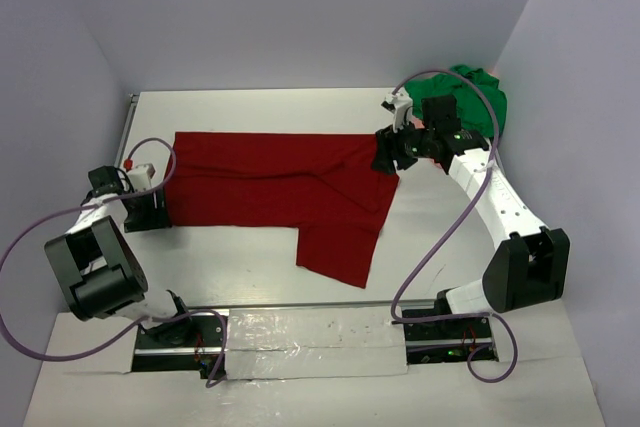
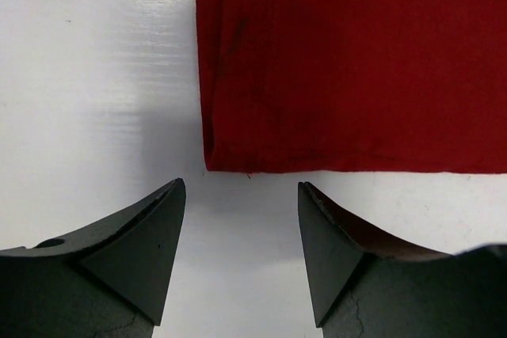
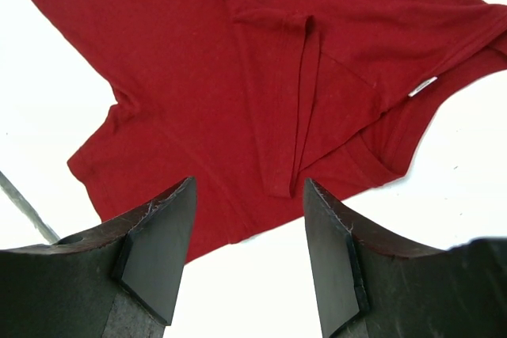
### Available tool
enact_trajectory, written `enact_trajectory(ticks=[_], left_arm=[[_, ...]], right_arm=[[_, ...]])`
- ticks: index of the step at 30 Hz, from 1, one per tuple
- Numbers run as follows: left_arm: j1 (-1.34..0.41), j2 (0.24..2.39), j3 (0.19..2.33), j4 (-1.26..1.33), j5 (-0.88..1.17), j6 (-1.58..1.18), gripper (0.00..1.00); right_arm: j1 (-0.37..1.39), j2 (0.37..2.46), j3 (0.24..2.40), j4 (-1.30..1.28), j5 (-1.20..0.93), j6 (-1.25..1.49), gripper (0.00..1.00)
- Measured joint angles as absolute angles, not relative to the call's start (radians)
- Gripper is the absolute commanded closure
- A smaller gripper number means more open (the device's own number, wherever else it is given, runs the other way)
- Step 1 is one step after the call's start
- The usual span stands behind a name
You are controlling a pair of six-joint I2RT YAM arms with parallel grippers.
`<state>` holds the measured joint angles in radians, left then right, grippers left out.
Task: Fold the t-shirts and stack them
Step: Fold the tshirt
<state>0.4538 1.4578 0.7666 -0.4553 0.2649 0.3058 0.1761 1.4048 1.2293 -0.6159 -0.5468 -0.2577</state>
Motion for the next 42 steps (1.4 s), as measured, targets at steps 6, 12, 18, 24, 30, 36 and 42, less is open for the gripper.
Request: enact_trajectory(ticks=[6, 12, 18, 24, 30, 36, 42], left_arm=[[0.454, 1.489, 0.767, -0.414, 0.263, 0.282, 0.33], [0.454, 1.506, 0.767, -0.368, 0.249, 0.266, 0.34], [0.455, 1.516, 0.777, -0.351, 0.238, 0.244, 0.36], [0.455, 1.565, 0.826, -0.347, 0.240, 0.213, 0.78], [0.455, 1.576, 0.833, -0.347, 0.252, 0.194, 1.00], [0.453, 1.577, 0.833, -0.347, 0.260, 0.190, 1.00], [0.449, 1.577, 0.833, -0.347, 0.266, 0.187, 1.00]], right_arm=[[0.176, 1.405, 1.229, -0.621, -0.564, -0.271, 0.38], [0.176, 1.405, 1.229, -0.633, -0.579, -0.281, 0.39], [0.176, 1.405, 1.229, -0.645, -0.595, -0.285, 0.40], [0.175, 1.405, 1.229, -0.653, -0.596, -0.293, 0.40], [0.175, 1.421, 1.236, -0.709, -0.605, -0.353, 0.39], [0.231, 1.627, 1.261, -0.875, -0.558, -0.521, 0.38], [0.351, 1.713, 1.101, -0.955, -0.458, -0.651, 0.38]])
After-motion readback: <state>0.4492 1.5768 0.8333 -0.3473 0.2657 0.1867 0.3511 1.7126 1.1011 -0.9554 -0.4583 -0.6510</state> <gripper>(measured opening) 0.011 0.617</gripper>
